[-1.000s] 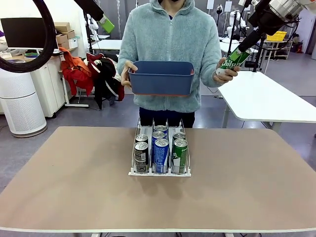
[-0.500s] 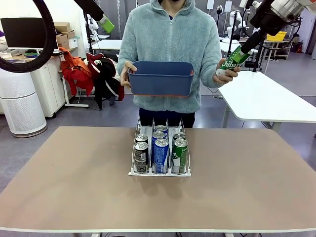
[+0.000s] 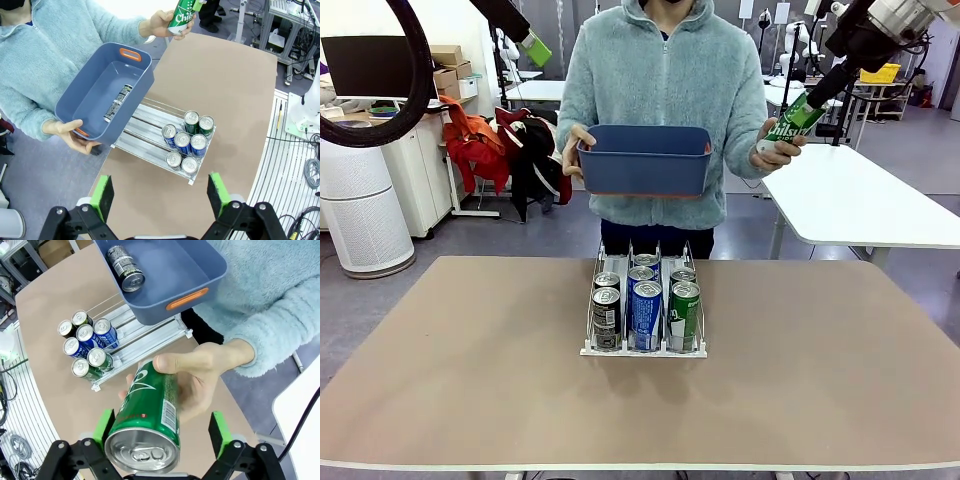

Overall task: Fill the beverage cans into the dispenser.
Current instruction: Pick up the Sprite handed by the human.

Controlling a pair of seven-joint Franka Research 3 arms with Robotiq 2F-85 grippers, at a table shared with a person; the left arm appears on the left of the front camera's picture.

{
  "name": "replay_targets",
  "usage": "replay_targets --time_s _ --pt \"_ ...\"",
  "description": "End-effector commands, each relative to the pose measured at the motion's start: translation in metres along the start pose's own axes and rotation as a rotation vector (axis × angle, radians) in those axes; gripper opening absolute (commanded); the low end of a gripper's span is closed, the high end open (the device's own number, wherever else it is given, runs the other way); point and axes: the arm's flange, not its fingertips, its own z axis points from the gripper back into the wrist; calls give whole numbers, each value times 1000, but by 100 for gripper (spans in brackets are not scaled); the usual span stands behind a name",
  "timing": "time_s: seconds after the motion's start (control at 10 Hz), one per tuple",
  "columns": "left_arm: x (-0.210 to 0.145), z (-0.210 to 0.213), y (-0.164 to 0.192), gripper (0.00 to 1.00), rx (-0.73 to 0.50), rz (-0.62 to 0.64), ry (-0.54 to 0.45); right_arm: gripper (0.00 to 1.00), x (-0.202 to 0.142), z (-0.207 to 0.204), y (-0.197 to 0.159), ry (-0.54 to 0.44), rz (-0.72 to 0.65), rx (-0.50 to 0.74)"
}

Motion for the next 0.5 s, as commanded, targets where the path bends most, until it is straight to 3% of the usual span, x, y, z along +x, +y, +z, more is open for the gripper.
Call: replay_targets --time_s 0.0,0.1,0.2,0.3,0.4 --pt "-3 -1 1 100 -11 -3 -22 40 -2 0 -2 1 -6 15" --pt "-3 -1 1 100 -11 -3 -22 0 -1 2 -2 -9 -14 18" --pt "-3 -1 1 100 -11 -3 -22 35 -1 3 1 -23 -18 35" --pt "-3 -1 1 100 -11 -3 -22 0 -1 4 2 -27 -19 40" --pt "-3 -1 1 100 -11 -3 -22 0 0 7 2 -34 -21 58"
